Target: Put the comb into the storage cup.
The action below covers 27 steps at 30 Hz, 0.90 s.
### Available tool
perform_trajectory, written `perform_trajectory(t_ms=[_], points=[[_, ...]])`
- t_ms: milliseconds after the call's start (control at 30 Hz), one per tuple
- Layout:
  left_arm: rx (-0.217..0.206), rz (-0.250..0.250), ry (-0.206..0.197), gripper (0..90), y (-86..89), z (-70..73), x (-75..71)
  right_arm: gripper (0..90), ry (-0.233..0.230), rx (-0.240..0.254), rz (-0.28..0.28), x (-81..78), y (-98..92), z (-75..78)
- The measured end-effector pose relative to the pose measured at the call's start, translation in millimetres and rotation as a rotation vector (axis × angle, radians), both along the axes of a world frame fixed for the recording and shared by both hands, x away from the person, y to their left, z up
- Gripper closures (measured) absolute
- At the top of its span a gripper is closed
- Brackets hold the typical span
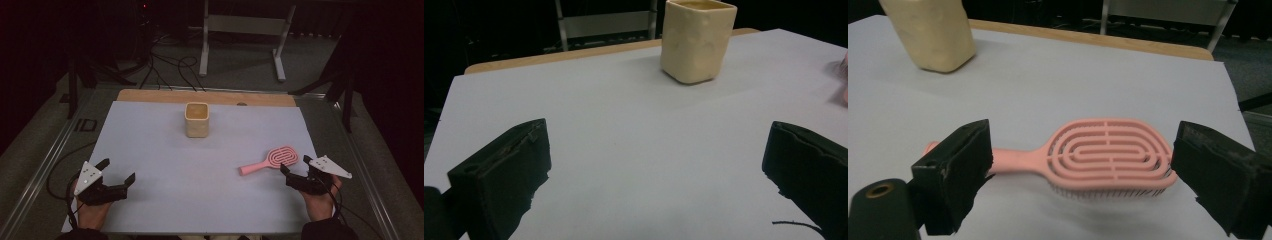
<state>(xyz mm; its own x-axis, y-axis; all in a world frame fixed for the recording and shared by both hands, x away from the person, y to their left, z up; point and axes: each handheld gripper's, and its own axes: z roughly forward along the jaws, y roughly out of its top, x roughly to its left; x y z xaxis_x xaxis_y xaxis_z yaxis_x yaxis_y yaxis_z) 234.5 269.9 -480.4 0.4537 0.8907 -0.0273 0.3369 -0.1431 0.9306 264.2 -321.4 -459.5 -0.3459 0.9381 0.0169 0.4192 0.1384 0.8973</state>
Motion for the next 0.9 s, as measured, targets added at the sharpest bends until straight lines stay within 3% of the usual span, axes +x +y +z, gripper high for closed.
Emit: perform_trajectory(t_ms=[400, 900], points=[[-0.002, 0.002, 0.002, 0.0, -0.4, -1.0, 0.6, 9.9, 0.016, -0.02, -0.01, 19.5, 3.1, 12.9], [-0.002, 0.002, 0.002, 0.0, -0.4, -1.4, 1.0, 11.4, 0.054, -0.021, -0.037, 43.1, 7.5, 14.5]])
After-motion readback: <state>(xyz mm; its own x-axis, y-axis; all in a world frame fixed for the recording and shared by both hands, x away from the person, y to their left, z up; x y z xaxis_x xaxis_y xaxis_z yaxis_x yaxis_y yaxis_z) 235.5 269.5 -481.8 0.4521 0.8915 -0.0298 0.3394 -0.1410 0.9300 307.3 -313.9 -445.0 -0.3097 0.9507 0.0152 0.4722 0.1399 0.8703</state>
